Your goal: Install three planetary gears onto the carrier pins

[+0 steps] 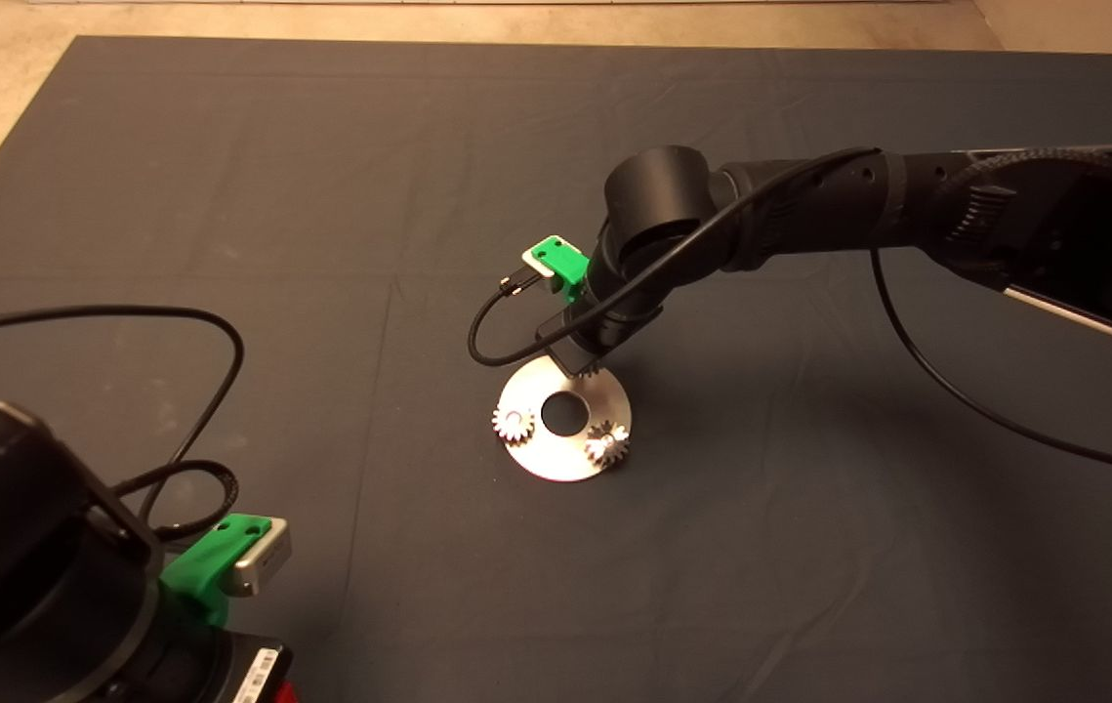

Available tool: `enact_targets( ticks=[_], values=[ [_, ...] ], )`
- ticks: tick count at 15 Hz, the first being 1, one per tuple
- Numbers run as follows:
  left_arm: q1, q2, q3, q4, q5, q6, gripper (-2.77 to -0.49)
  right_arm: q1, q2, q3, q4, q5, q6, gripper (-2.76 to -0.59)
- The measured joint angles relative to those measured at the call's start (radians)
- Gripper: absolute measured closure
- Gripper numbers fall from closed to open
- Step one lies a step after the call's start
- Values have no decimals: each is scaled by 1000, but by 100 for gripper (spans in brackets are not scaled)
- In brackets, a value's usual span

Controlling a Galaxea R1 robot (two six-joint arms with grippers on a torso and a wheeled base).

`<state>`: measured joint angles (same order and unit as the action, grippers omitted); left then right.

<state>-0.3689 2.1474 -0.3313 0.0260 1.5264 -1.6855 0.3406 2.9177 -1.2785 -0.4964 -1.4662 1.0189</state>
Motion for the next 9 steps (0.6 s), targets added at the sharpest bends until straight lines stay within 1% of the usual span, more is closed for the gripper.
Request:
enact_targets(
  ticks=[1,3,9],
  values=[
    [0,0,0,0,0,0,-204,0,0,6,-6,-1,0,-110],
    [0,0,0,0,0,0,-204,0,0,23,-7,0,0,-110],
    [0,0,0,0,0,0,-204,0,0,24,-8,0,0,-110]
  ],
)
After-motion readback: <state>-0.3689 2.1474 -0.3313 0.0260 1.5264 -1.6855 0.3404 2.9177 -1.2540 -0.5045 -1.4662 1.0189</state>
